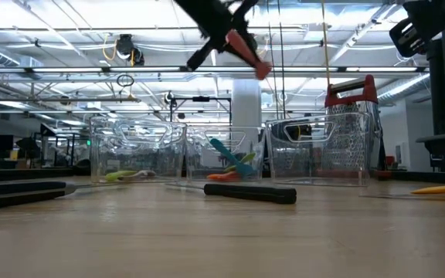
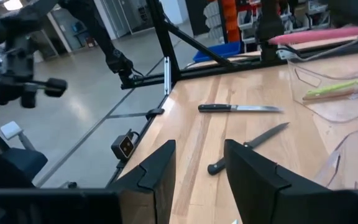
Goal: Pick & Place Kitchen Items
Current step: Put the pink spatula in the middle bin
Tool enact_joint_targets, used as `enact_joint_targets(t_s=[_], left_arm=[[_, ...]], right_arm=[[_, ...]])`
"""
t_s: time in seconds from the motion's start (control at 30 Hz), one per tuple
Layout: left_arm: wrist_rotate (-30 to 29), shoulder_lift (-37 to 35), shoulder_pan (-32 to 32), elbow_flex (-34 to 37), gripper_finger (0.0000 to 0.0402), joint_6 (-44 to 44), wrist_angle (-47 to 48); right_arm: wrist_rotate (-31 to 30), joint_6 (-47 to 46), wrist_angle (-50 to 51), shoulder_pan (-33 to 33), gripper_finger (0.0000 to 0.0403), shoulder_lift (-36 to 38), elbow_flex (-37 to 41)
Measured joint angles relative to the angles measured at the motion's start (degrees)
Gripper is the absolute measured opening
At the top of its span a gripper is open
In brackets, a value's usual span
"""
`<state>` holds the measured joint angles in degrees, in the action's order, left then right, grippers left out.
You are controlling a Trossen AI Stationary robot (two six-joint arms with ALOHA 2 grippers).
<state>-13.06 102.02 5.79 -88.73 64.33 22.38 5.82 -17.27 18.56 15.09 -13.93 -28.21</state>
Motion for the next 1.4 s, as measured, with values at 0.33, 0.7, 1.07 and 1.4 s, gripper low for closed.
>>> enact_joint_targets(t_s=[0.33,0.7,1.07,1.4], left_arm=[[8.6,0.7,14.2,0.0,0.0011,2.9,5.9],[14.0,4.8,18.1,0.1,0.0020,3.8,7.0],[11.2,11.6,18.2,0.0,0.0022,5.5,4.9],[6.4,12.0,19.4,0.0,0.0023,2.3,3.1]], right_arm=[[0.0,0.0,0.2,0.0,0.0128,0.0,0.0],[0.0,-0.5,0.1,0.0,0.0128,0.0,0.0],[0.0,-3.7,0.1,0.0,0.0128,0.0,0.0],[0.0,-5.1,0.2,-0.1,0.0128,0.0,0.0]])
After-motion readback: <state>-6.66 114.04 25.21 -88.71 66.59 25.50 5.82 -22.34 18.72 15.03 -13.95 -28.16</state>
